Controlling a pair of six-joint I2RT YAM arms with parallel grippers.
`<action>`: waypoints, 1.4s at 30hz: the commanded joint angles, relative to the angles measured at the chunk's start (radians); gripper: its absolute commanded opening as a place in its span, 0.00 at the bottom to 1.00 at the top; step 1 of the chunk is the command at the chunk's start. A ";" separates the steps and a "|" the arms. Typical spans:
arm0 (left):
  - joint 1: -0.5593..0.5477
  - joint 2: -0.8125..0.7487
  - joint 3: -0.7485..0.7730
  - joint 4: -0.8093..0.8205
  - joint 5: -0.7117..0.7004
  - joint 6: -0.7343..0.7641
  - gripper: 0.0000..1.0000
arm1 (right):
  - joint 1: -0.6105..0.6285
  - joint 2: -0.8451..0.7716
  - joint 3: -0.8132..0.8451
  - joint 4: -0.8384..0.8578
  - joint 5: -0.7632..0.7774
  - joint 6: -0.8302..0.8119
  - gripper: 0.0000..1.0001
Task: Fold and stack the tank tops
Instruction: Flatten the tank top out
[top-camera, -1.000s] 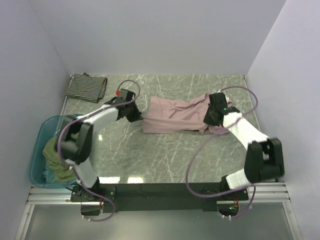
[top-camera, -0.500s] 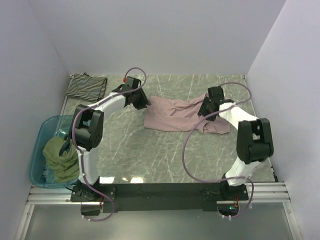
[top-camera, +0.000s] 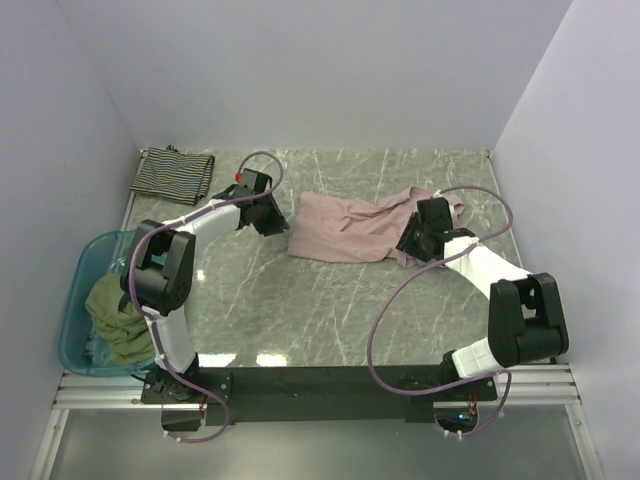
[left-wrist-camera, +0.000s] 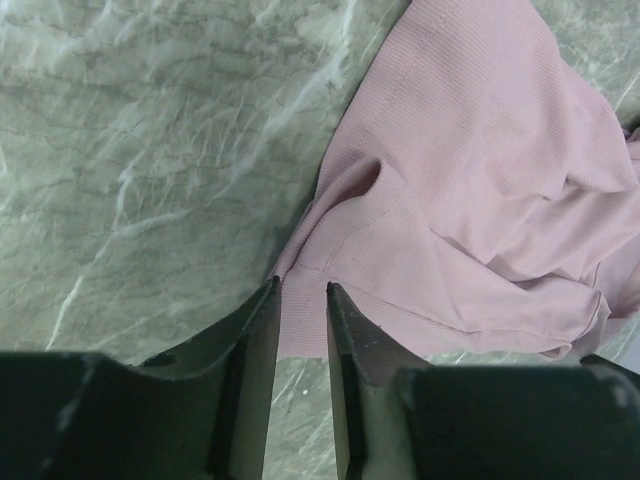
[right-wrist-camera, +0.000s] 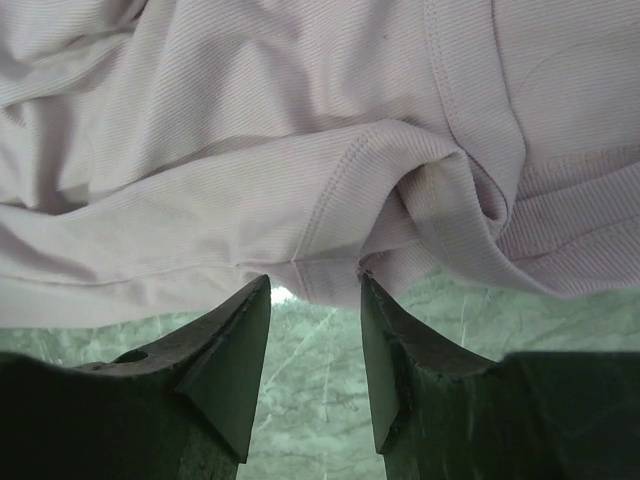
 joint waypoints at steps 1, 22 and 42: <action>0.001 0.015 0.029 0.049 0.023 0.008 0.30 | 0.002 0.022 -0.004 0.075 0.005 0.015 0.48; -0.021 0.097 0.067 0.072 0.066 0.023 0.31 | 0.002 0.108 0.028 0.102 0.011 0.007 0.48; -0.063 0.093 0.099 -0.036 -0.080 0.017 0.33 | 0.001 0.119 0.026 0.110 0.012 0.004 0.48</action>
